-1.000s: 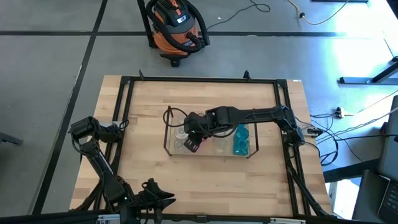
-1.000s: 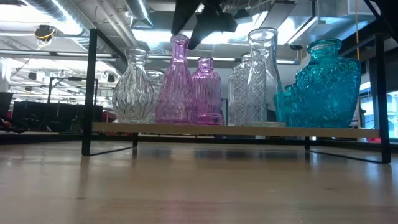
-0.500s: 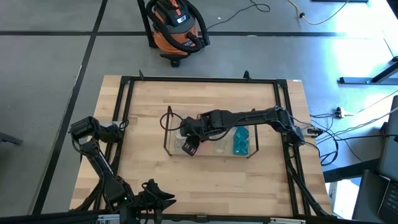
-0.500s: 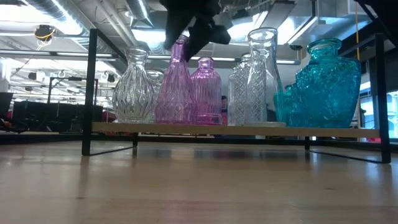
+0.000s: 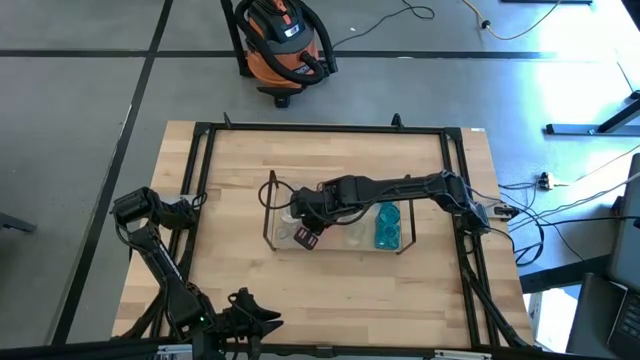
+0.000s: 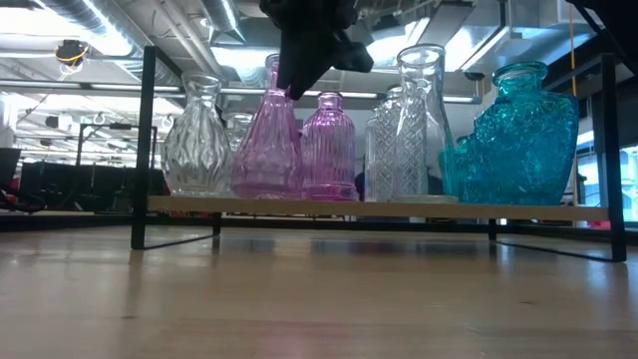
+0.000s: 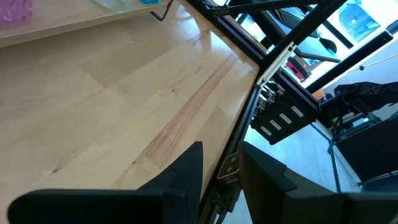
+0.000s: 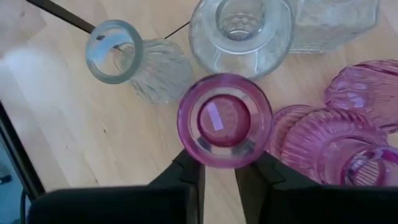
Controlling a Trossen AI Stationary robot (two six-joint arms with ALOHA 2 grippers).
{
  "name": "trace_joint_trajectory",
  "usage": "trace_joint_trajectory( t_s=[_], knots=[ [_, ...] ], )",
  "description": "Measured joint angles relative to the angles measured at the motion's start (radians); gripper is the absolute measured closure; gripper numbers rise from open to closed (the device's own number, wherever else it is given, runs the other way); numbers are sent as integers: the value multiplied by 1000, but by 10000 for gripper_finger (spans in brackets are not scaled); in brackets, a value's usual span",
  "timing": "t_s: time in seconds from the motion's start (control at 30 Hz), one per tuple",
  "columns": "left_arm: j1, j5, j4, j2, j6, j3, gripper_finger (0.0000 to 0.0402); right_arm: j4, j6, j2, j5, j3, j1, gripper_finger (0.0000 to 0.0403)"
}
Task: Sort vases onto shelf
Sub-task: Adjust the violet vase on the shelf
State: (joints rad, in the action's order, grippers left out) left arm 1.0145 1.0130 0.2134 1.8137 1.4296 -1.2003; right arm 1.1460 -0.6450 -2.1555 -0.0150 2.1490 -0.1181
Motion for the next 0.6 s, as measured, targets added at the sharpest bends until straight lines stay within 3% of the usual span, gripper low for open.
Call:
trace_joint_trajectory(
  t_s=[0.27,0.6],
  knots=[
    [0,0,1,0,0,0,308,0,-1,0,-5,0,-8,327],
    [0,0,2,0,-3,0,308,-57,0,0,-18,0,-21,212]
  ],
)
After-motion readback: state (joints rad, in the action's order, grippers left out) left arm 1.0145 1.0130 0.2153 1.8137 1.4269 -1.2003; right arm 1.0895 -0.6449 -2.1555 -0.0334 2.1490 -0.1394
